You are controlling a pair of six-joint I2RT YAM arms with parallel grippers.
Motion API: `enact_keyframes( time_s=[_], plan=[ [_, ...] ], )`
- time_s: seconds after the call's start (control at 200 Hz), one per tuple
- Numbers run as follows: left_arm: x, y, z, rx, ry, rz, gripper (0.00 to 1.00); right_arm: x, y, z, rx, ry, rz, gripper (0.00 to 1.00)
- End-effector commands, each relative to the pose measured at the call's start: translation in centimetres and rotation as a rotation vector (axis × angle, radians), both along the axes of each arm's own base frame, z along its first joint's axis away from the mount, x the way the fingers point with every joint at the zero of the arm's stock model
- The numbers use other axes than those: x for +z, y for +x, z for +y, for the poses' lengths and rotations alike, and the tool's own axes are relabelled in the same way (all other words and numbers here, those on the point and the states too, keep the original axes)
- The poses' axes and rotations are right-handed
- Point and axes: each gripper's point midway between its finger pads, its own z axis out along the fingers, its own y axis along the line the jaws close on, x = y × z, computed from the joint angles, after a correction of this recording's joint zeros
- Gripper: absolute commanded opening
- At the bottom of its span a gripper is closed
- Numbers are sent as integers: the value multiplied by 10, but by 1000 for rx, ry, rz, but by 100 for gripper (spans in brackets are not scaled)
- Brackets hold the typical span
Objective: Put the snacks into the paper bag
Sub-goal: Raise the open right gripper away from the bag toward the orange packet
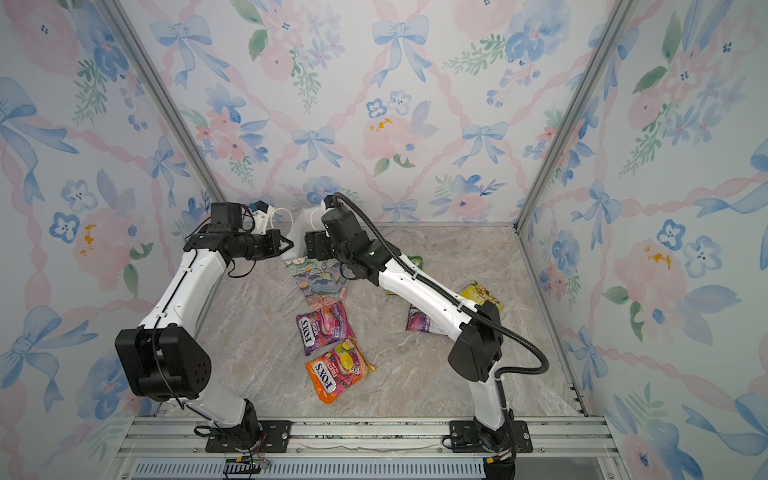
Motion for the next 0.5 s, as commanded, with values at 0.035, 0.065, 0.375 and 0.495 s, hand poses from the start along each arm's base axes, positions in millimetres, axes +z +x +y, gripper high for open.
enact_keyframes(
  time_s=[0.035,0.065,0.375,0.495],
  plan=[
    [7,-8,0,0,-10,-5,0,68,-20,-23,30,132,-110,95],
    [6,-8,0,0,-10,-5,0,71,-24,-27,31,129,-118,96],
    [3,-7,0,-2,-8,3,0,14,-69,-95,35,-54,-66,97],
    [1,-6,0,-3,-8,7,0,-28,-92,-121,40,-125,13,97]
  ],
)
